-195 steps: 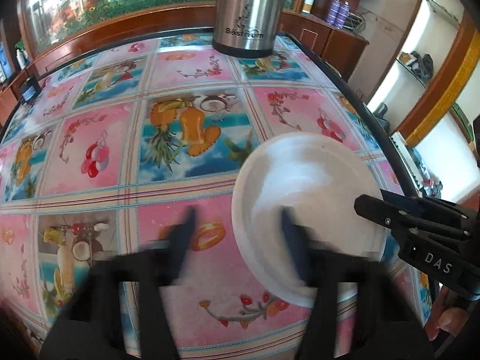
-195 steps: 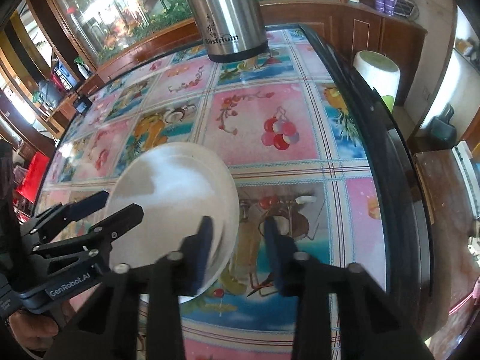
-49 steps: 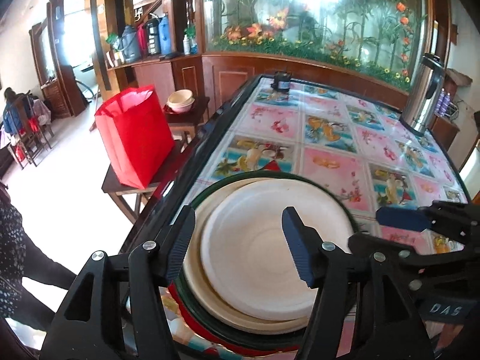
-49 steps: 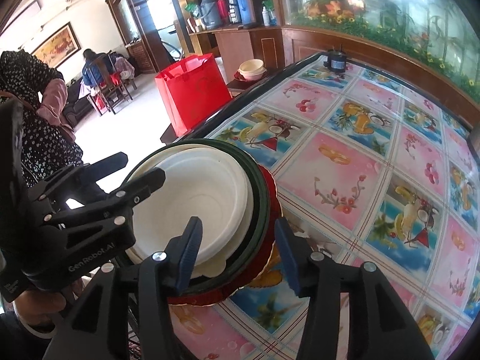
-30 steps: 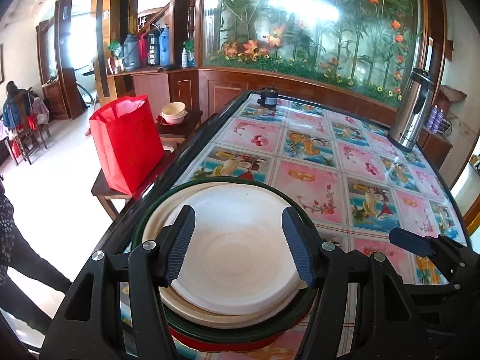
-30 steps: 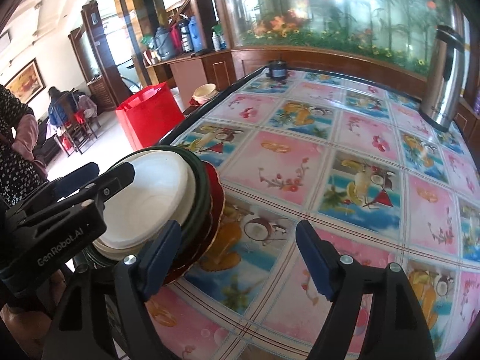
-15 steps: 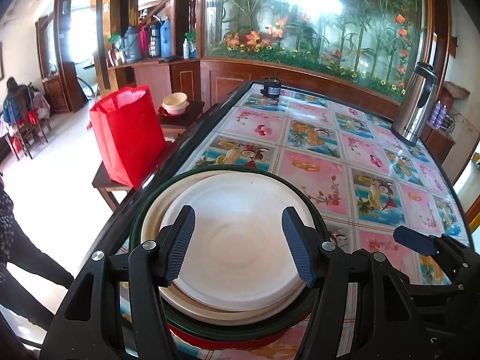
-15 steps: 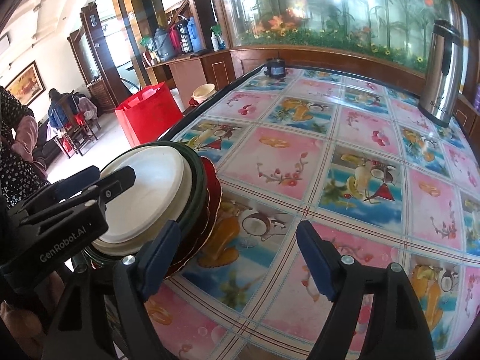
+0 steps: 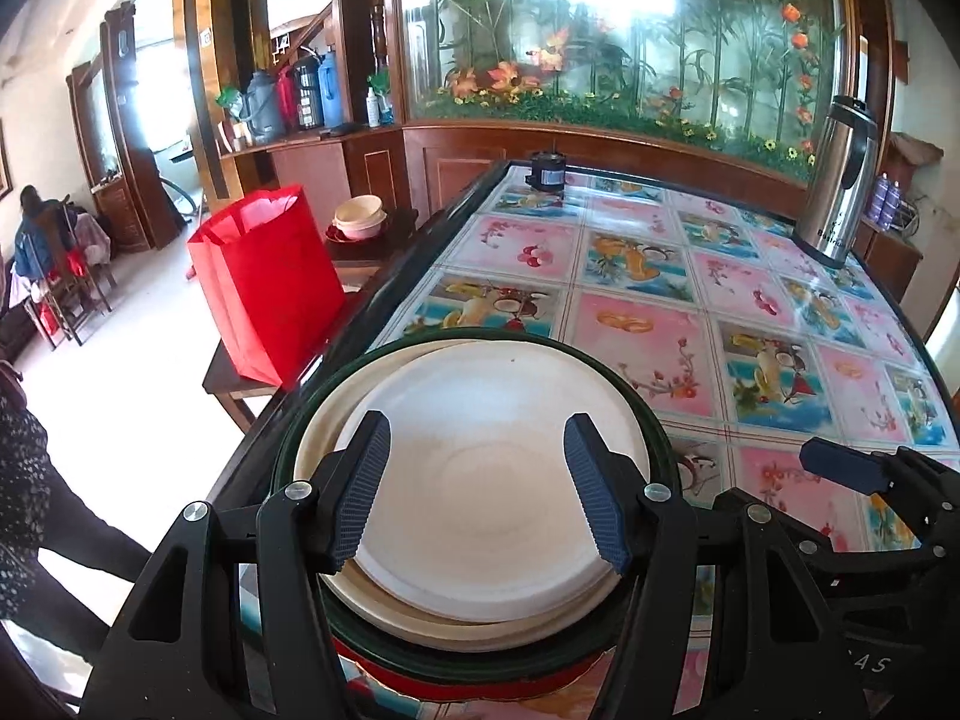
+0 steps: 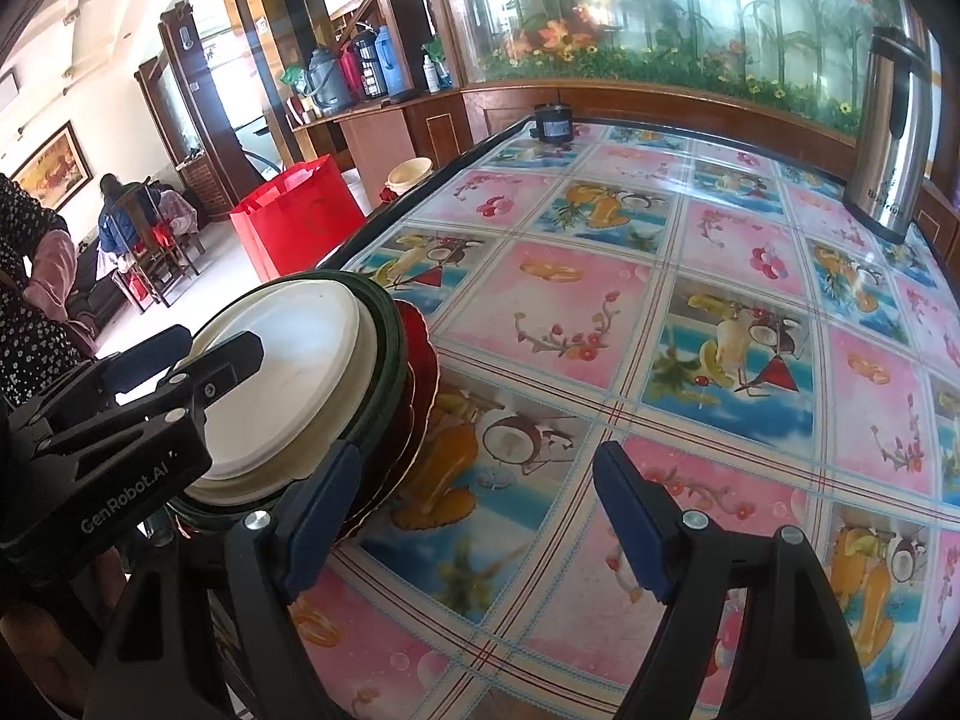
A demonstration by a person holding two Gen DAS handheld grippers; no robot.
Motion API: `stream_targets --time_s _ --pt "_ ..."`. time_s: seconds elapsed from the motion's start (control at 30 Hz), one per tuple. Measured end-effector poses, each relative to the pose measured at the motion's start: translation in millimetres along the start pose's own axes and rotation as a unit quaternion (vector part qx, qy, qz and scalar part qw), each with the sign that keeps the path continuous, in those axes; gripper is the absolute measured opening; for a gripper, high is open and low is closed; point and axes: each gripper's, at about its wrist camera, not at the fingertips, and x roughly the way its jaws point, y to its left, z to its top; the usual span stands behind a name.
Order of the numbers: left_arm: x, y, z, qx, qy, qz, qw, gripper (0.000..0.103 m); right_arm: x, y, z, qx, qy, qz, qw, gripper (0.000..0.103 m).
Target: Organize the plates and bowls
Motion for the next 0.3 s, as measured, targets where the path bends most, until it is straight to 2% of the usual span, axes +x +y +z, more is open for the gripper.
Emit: stream_targets --time_s 0.3 --pt "-3.0 -3.3 -0.8 0.007 -0.010 0.001 0.9999 0.061 2.8 -0.6 -1.1 0.001 0.005 0.007 1.000 0.080"
